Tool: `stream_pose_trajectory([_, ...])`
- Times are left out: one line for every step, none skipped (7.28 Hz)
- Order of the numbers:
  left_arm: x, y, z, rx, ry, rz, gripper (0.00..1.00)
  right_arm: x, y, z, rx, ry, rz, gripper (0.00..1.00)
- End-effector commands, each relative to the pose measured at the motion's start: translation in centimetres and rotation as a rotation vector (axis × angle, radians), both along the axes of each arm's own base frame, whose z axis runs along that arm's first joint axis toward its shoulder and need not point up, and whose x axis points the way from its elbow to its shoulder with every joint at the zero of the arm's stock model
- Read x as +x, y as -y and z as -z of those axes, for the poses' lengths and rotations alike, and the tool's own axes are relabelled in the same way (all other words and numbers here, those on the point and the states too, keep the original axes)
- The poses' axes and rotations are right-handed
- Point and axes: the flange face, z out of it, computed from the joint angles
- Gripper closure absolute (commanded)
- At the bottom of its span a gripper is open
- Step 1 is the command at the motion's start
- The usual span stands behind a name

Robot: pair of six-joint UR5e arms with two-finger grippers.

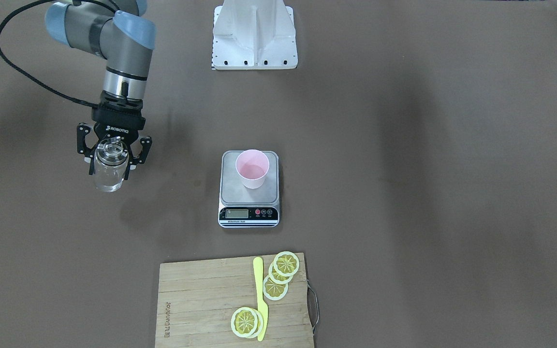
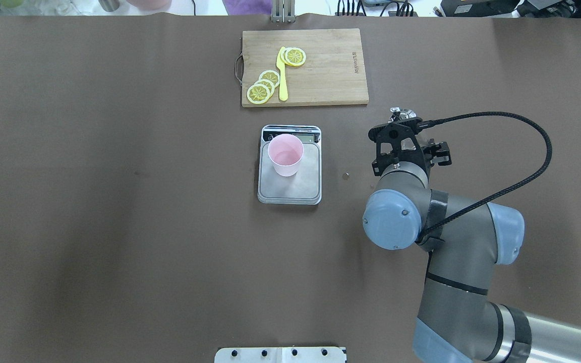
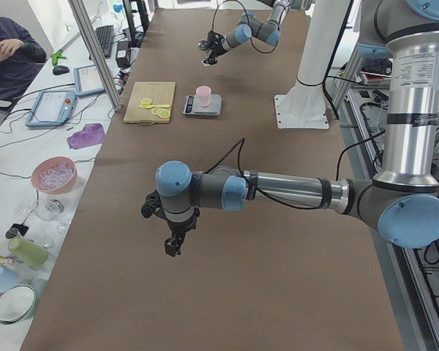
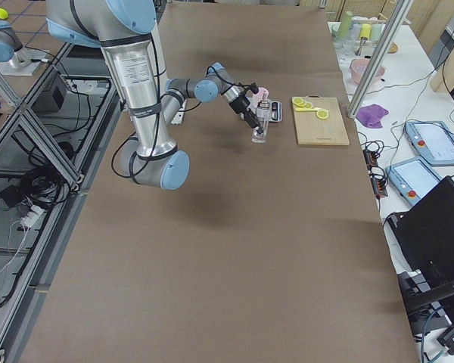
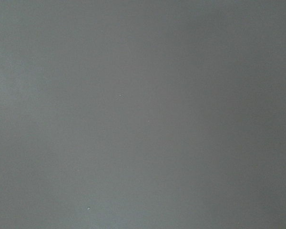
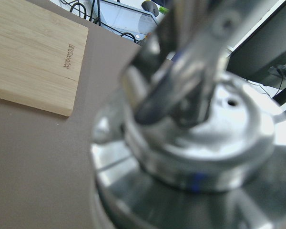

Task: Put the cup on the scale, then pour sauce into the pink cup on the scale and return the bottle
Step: 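Carry the bottle with the right gripper toward the pink cup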

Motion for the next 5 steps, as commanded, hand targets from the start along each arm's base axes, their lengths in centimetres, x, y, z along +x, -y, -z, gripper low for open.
stream_pose_trajectory([0.0,-0.7,-0.6,-0.013,0.000,0.000,0.02,-1.6,-1.0,2.0,-0.017,-0.072,-0.017,1.00])
stream_pose_trajectory([0.0,-0.7,-0.7,-0.019,0.000,0.003,0.02,-2.3,-0.9,1.8,-0.016,-0.090,-0.018,1.00])
stream_pose_trajectory([0.0,-0.9,-0.8,-0.024,-0.001,0.003,0.02,-3.5,-0.6,1.4,-0.019,-0.121,-0.018,1.00])
stream_pose_trajectory([0.0,-1.5,-1.5,-0.032,0.000,0.002,0.02,-4.5,-0.5,2.3,-0.038,-0.175,-0.027,1.00])
stream_pose_trajectory([0.0,-1.9,-1.9,-0.039,-0.001,0.000,0.02,-5.9,-0.5,3.6,-0.060,-0.209,-0.054,1.00])
